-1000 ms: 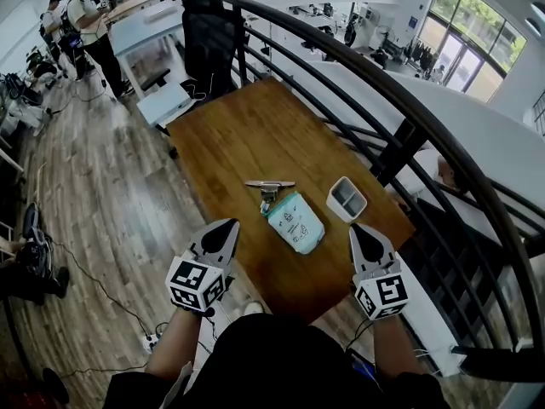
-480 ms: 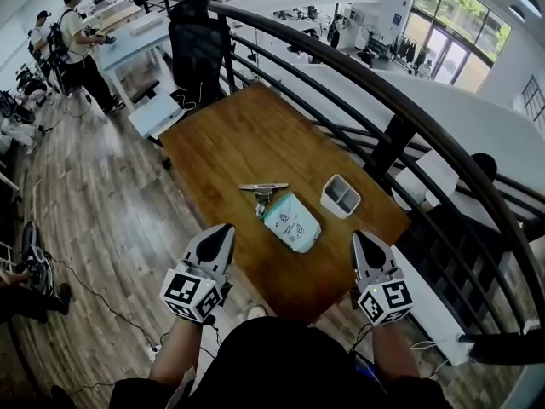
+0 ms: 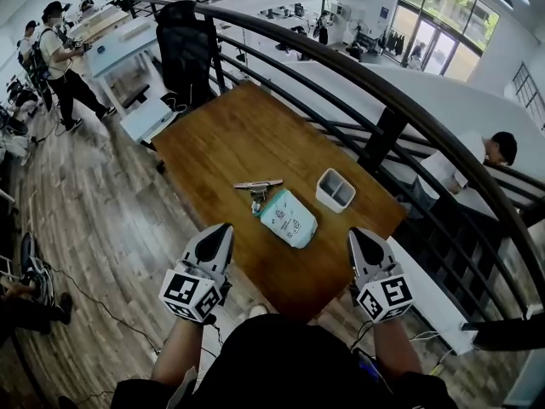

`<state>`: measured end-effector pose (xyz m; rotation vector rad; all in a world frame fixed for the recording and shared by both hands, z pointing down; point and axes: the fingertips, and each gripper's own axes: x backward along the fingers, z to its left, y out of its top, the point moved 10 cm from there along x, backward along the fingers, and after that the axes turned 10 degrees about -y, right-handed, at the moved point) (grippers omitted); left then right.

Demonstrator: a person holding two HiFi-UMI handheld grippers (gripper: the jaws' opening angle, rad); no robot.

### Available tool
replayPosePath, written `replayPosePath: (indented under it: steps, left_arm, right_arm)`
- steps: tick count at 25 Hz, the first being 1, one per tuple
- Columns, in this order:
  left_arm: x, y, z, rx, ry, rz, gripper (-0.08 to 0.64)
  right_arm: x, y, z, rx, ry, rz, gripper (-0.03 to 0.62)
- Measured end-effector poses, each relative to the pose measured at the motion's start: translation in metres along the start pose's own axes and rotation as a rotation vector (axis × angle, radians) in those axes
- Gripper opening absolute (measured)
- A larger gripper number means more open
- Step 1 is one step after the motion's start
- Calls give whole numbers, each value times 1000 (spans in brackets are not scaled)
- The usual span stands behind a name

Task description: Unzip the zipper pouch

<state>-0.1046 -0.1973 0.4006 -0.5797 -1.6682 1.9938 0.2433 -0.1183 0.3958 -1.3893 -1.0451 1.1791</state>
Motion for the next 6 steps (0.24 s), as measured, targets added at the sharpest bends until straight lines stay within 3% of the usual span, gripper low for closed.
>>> replayPosePath:
  steps: [6]
  left_arm:
    - [-1, 0, 5, 7, -7, 4, 14]
  right_arm:
    - [-4, -1, 3, 0, -3, 9, -6]
